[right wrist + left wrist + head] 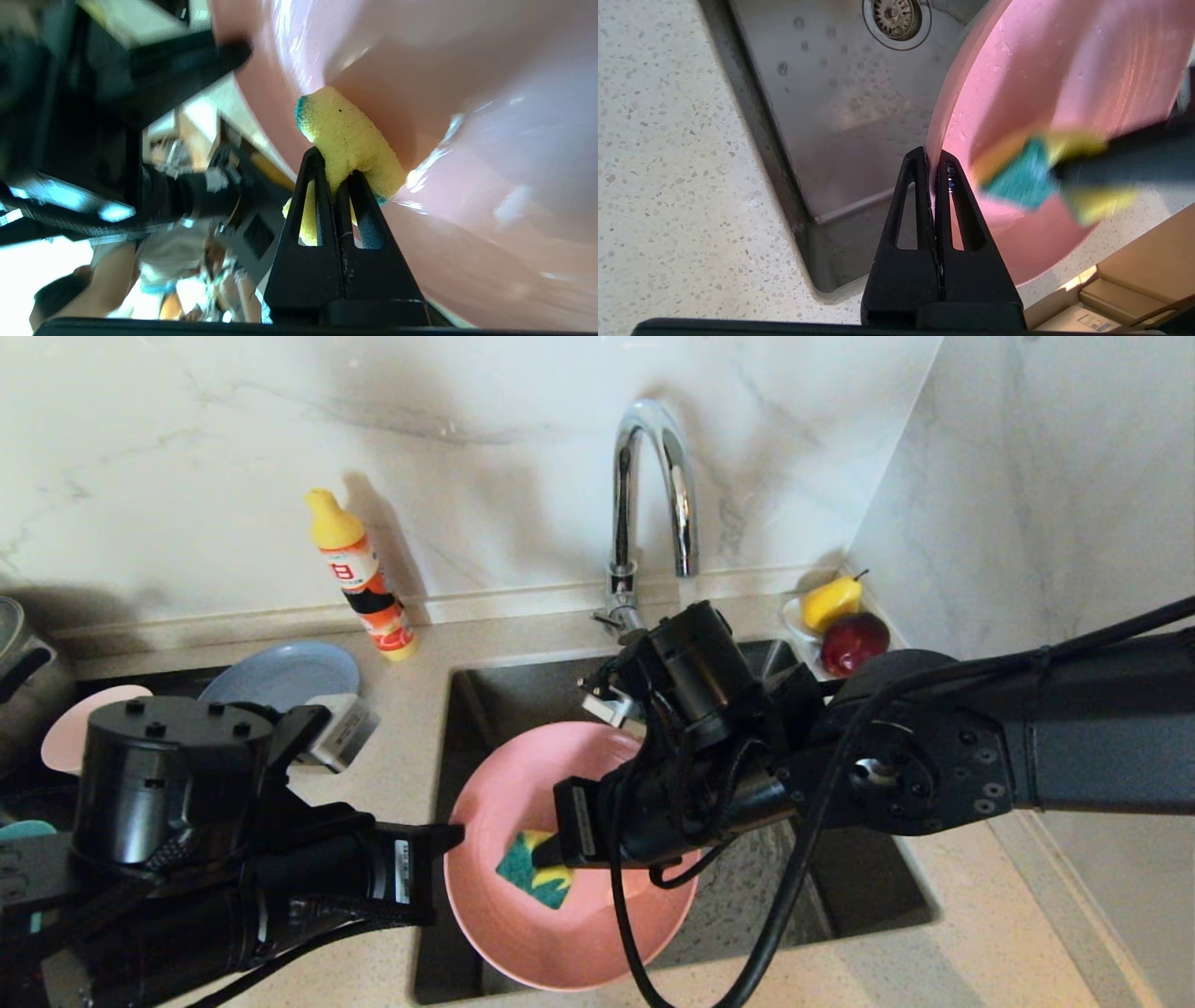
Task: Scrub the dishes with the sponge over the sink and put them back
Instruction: Wipe the plate
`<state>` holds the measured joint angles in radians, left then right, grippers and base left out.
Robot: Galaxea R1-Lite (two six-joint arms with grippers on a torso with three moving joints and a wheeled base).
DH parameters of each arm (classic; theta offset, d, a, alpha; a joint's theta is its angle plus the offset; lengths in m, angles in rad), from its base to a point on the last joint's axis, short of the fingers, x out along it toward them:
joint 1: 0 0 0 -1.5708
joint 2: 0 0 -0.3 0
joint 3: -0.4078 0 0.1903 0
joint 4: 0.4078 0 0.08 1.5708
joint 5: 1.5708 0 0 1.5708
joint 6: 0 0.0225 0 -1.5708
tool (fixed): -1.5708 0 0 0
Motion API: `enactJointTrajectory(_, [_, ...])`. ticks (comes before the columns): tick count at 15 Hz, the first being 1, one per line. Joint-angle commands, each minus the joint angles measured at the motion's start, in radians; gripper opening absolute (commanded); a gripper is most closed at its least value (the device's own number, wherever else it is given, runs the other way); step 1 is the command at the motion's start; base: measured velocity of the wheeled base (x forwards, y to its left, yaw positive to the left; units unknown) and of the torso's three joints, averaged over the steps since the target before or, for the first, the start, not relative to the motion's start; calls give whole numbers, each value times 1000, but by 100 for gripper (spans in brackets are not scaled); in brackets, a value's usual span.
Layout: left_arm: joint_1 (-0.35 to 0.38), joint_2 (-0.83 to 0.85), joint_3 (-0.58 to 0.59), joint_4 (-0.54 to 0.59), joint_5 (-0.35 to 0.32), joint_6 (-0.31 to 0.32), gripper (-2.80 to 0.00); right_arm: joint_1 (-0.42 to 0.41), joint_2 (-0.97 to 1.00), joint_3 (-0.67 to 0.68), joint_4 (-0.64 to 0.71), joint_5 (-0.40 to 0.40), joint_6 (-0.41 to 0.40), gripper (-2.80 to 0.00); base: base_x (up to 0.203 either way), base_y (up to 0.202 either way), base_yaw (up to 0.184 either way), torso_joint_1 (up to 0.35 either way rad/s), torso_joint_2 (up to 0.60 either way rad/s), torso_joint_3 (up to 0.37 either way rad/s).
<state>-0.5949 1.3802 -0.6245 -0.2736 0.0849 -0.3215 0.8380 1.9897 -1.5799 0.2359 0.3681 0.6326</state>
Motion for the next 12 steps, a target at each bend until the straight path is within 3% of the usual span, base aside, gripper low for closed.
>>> enactJointTrajectory(1, [0,-3,2,-1,2,-2,-280,-10,-22,-9,6,-15,4,-280,0,0,0,0,0,0])
enactJointTrajectory(5, [1,-17,-3,5,6,-14,-280,-79,-130,77,61,-20,-8,-280,0,0,0,0,0,0])
enactJointTrajectory(9, [1,-8,-14,6,6,-24,-280,-78,-237,217,63,-21,-13,-280,0,0,0,0,0,0])
enactJointTrajectory(12, [1,48,-44,7,7,-63,-280,-75,-359,225,70,-21,-5,-280,0,0,0,0,0,0])
